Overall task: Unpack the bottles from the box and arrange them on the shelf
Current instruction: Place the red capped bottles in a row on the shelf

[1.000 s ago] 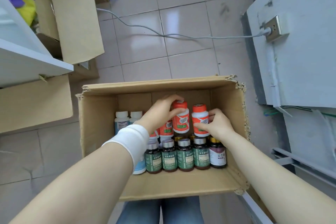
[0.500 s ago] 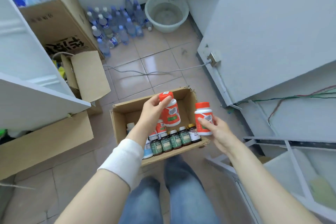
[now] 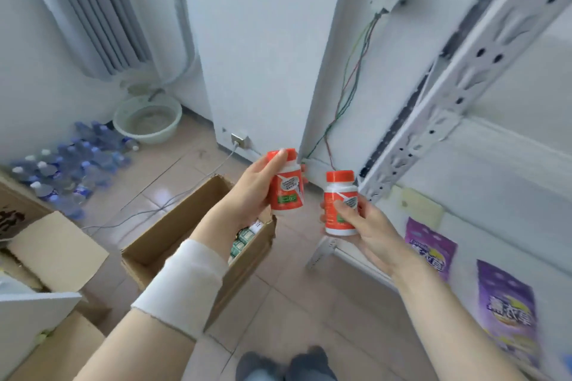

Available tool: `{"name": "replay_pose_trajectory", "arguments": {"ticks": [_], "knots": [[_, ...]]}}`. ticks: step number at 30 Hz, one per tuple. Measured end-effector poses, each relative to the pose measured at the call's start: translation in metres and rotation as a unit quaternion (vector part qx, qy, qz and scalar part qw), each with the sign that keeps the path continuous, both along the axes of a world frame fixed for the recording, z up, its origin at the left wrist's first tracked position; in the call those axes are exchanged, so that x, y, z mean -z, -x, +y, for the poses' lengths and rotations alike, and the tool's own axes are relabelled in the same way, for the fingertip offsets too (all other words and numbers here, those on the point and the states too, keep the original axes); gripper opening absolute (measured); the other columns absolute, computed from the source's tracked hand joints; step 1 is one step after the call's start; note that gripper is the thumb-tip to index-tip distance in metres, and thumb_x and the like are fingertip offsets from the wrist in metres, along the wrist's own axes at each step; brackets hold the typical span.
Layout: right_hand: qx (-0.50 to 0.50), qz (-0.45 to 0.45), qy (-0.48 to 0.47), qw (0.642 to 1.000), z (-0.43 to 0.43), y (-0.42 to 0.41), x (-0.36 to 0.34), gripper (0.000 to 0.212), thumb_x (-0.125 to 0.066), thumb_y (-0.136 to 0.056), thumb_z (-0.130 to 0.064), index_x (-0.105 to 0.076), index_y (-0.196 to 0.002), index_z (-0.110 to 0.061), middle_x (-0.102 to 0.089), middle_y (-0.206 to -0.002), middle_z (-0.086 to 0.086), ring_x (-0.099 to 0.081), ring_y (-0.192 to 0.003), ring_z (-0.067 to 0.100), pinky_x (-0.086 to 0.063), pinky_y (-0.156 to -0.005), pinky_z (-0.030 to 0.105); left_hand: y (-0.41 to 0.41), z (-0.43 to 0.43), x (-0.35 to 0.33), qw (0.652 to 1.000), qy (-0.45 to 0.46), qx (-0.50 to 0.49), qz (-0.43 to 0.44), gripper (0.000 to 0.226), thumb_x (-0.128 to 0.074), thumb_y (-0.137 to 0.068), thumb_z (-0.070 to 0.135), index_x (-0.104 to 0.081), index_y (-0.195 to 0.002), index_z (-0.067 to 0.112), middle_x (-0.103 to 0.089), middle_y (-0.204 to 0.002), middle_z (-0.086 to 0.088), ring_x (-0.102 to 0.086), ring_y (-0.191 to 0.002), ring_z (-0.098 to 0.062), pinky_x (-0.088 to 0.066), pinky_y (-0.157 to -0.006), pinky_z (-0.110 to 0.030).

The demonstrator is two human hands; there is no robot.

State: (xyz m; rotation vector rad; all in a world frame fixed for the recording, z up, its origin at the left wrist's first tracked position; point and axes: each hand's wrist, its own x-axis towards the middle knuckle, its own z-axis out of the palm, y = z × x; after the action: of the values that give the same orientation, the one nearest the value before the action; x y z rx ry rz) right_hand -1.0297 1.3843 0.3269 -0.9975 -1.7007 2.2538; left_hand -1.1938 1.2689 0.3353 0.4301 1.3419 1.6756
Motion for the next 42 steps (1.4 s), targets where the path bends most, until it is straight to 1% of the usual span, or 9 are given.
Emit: {"name": "replay_pose_trajectory", "arguments": {"ticks": [3, 8, 13, 19, 27, 32, 34, 38, 42], "knots": [[0.031, 0.05, 0.013, 0.998, 0.015, -0.067, -0.026, 0.091, -0.087, -0.039, -0.054, -0.057, -0.114, -0.013, -0.073, -0.096, 0.002, -0.07, -0.089, 0.016, -0.058, -0.079, 0.036, -0.052, 0.027, -0.039, 0.997, -0.025, 0.057, 0.048, 0.045, -0.051, -0.076, 0.043, -0.055, -0.112, 0.018, -0.069, -0.097, -0.002, -0.069, -0.083, -0.016, -0.055, -0.078, -0.032], [0.084, 0.122, -0.015, 0.989, 0.042, -0.194, -0.072, 0.085, -0.088, -0.039, -0.051, -0.059, -0.109, -0.012, -0.073, -0.099, 0.003, -0.07, -0.09, 0.017, -0.057, -0.074, 0.031, -0.165, 0.084, -0.101, 0.983, -0.09, 0.13, 0.092, 0.026, -0.047, -0.088, 0.035, -0.057, -0.105, 0.019, -0.07, -0.09, 0.0, -0.071, -0.074, -0.01, -0.059, -0.071, -0.026], [0.145, 0.132, -0.066, 0.978, 0.079, -0.338, -0.112, 0.093, -0.088, -0.037, -0.053, -0.056, -0.114, -0.01, -0.072, -0.099, 0.005, -0.069, -0.091, 0.017, -0.056, -0.071, 0.025, -0.302, 0.156, -0.154, 0.958, -0.139, 0.198, 0.151, 0.036, -0.057, -0.078, 0.043, -0.059, -0.105, 0.019, -0.071, -0.091, -0.001, -0.07, -0.076, -0.012, -0.058, -0.07, -0.027], [0.213, 0.137, -0.126, 0.959, 0.125, -0.471, -0.149, 0.09, -0.086, -0.039, -0.056, -0.056, -0.114, -0.018, -0.072, -0.102, -0.002, -0.068, -0.097, 0.015, -0.051, -0.095, 0.041, -0.433, 0.232, -0.198, 0.925, -0.186, 0.288, 0.163, 0.037, -0.053, -0.071, 0.042, -0.06, -0.098, 0.019, -0.073, -0.081, 0.004, -0.071, -0.074, -0.012, -0.058, -0.067, -0.024], [0.304, 0.191, -0.158, 0.92, 0.201, -0.576, -0.191, 0.09, -0.089, -0.04, -0.047, -0.056, -0.118, -0.018, -0.07, -0.11, 0.0, -0.067, -0.102, 0.014, -0.057, -0.083, 0.029, -0.536, 0.341, -0.231, 0.897, -0.167, 0.35, 0.211, 0.017, -0.047, -0.095, 0.03, -0.056, -0.1, 0.016, -0.068, -0.095, -0.003, -0.068, -0.082, -0.013, -0.057, -0.074, -0.025], [0.319, 0.157, -0.187, 0.916, 0.273, -0.607, -0.223, 0.057, -0.059, -0.07, -0.022, -0.049, -0.126, -0.01, -0.063, -0.114, 0.008, -0.061, -0.105, 0.019, -0.055, -0.086, 0.029, -0.564, 0.429, -0.244, 0.883, -0.158, 0.355, 0.264, 0.021, -0.049, -0.094, 0.037, -0.051, -0.107, 0.022, -0.065, -0.109, -0.003, -0.064, -0.1, -0.019, -0.05, -0.09, -0.036], [0.301, 0.127, -0.216, 0.92, 0.307, -0.612, -0.234, 0.055, -0.06, -0.068, -0.022, -0.051, -0.122, -0.014, -0.066, -0.105, 0.002, -0.063, -0.098, 0.014, -0.053, -0.086, 0.029, -0.569, 0.467, -0.247, 0.873, -0.144, 0.347, 0.311, 0.038, -0.049, -0.093, 0.041, -0.047, -0.123, 0.018, -0.063, -0.119, -0.004, -0.062, -0.106, -0.02, -0.047, -0.093, -0.036], [0.282, 0.035, -0.256, 0.924, 0.388, -0.612, -0.246, 0.063, -0.067, -0.065, -0.025, -0.05, -0.125, -0.014, -0.065, -0.111, 0.003, -0.064, -0.097, 0.012, -0.049, -0.08, 0.026, -0.577, 0.545, -0.256, 0.858, -0.123, 0.346, 0.358, 0.046, -0.049, -0.093, 0.041, -0.043, -0.13, 0.014, -0.06, -0.118, -0.004, -0.062, -0.093, -0.015, -0.049, -0.072, -0.024], [0.273, -0.075, -0.286, 0.916, 0.463, -0.608, -0.237, 0.058, -0.073, -0.075, -0.011, -0.047, -0.126, -0.013, -0.062, -0.118, 0.007, -0.061, -0.107, 0.02, -0.048, -0.093, 0.036, -0.581, 0.619, -0.251, 0.835, -0.085, 0.329, 0.433, 0.045, -0.053, -0.091, 0.041, -0.048, -0.125, 0.012, -0.059, -0.111, -0.004, -0.059, -0.099, -0.02, -0.045, -0.082, -0.029]]}}
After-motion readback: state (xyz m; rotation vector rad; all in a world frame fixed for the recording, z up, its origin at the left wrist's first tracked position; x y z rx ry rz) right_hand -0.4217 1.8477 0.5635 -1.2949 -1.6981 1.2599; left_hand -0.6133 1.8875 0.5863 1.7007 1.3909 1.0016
